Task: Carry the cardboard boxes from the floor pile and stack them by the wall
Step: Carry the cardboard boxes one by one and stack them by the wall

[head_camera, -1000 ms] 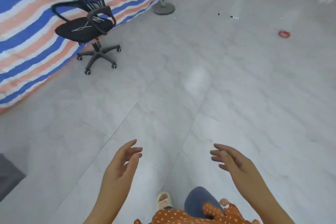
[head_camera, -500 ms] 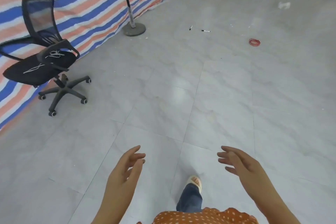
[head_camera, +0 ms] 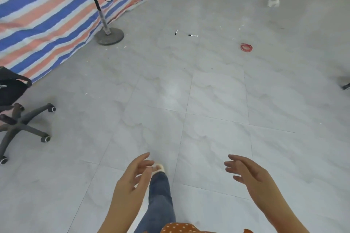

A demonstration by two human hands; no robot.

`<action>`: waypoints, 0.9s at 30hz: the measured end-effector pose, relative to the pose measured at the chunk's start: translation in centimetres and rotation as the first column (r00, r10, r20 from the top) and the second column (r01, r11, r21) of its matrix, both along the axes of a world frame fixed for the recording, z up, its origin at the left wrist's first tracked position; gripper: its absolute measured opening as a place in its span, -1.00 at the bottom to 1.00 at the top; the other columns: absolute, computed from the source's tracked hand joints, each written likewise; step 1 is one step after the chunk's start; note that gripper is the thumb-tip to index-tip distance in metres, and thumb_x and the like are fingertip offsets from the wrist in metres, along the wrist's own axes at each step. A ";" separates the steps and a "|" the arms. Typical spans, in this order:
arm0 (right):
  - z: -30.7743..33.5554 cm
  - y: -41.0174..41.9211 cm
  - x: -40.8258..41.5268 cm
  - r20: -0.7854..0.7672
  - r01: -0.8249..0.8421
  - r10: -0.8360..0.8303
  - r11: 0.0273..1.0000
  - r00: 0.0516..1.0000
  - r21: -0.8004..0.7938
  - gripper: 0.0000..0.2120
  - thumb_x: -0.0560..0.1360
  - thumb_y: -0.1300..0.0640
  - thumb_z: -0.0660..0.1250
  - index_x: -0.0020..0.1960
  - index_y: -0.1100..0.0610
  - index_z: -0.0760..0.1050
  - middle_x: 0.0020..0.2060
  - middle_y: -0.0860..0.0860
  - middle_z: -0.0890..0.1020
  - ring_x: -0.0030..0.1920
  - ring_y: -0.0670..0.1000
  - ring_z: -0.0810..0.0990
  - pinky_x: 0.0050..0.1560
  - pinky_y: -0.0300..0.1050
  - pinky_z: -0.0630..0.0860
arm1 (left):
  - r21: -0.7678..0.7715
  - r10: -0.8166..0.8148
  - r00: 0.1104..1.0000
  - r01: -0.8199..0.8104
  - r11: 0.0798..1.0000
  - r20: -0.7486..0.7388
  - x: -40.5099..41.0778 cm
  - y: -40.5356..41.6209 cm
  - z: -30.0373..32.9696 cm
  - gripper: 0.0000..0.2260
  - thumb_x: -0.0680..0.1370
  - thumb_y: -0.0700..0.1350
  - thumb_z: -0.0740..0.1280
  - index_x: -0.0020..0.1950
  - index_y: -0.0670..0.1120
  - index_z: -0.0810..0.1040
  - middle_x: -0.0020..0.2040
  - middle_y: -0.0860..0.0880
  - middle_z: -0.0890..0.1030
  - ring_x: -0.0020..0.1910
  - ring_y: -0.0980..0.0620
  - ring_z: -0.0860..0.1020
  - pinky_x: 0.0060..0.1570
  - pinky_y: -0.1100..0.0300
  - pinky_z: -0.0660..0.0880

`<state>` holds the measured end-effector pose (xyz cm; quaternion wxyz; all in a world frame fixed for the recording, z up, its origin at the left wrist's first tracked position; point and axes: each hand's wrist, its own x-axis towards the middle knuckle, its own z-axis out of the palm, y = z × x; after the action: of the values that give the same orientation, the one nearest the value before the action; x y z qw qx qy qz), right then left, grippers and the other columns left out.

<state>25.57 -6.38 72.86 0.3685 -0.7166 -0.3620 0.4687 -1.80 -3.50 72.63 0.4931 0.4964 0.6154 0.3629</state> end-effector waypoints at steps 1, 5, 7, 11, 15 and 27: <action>-0.4 1.9 0.3 0.001 0.018 -0.018 1.000 1.000 -0.002 -0.76 0.62 0.20 0.16 0.09 0.01 0.58 -0.10 -0.15 0.71 -0.05 -0.18 0.66 0.04 -0.16 0.52 | -0.001 -0.007 1.000 0.007 1.000 -0.009 0.2 2.3 -0.3 -0.72 0.56 -0.22 0.28 0.10 0.18 0.53 -0.02 0.16 0.66 0.04 0.09 0.61 0.00 0.34 0.48; -1.1 10.9 1.2 -0.005 0.112 -0.112 0.994 0.994 0.010 -0.77 0.62 0.21 0.17 0.09 0.03 0.59 -0.12 -0.09 0.72 -0.08 -0.18 0.67 0.01 -0.16 0.52 | 0.000 -0.060 0.997 0.060 0.998 -0.043 1.2 12.9 -1.0 -0.74 0.57 -0.18 0.27 0.09 0.20 0.48 0.00 0.12 0.64 0.06 0.02 0.60 -0.01 0.37 0.43; -0.6 15.6 1.5 -0.012 0.148 -0.148 0.989 0.989 0.030 -0.77 0.62 0.20 0.16 0.09 0.03 0.59 -0.11 -0.09 0.72 -0.08 -0.17 0.67 0.01 -0.16 0.53 | 0.006 -0.106 0.993 0.106 0.994 -0.061 1.8 18.6 -0.3 -0.75 0.57 -0.15 0.25 0.10 0.21 0.45 0.03 0.14 0.61 0.07 0.02 0.59 -0.01 0.40 0.42; 0.7 25.4 2.6 -0.007 0.196 -0.196 0.977 0.981 0.080 -0.76 0.62 0.21 0.16 0.10 0.02 0.58 -0.10 -0.10 0.72 -0.06 -0.15 0.67 0.04 -0.12 0.53 | 0.050 -0.168 0.984 0.171 0.984 -0.055 2.9 29.6 1.5 -0.75 0.58 -0.16 0.26 0.13 0.18 0.51 0.01 0.11 0.65 0.08 0.09 0.60 0.03 0.35 0.45; 0.8 32.5 5.0 0.010 0.229 -0.231 0.968 0.973 0.106 -0.76 0.62 0.18 0.17 0.09 -0.04 0.58 -0.09 -0.12 0.71 -0.05 -0.17 0.66 0.03 -0.15 0.53 | 0.043 -0.257 0.963 0.260 0.965 -0.076 5.5 38.5 1.7 -0.74 0.59 -0.16 0.26 0.13 0.22 0.50 0.02 0.16 0.64 0.05 0.19 0.59 -0.01 0.35 0.44; -1.2 53.7 23.7 0.002 0.318 -0.318 0.947 0.948 0.051 -0.76 0.63 0.19 0.14 0.10 0.04 0.57 -0.11 -0.09 0.71 -0.08 -0.13 0.68 -0.02 -0.18 0.56 | 0.047 -0.275 0.958 0.280 0.959 -0.081 24.0 61.3 -0.2 -0.76 0.59 -0.16 0.25 0.17 0.15 0.49 0.06 0.06 0.64 0.09 0.05 0.59 0.08 0.26 0.46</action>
<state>49.22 47.31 71.65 0.4550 -0.7586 -0.2553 0.3903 22.22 57.80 72.42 0.5015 0.6049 0.5468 0.2891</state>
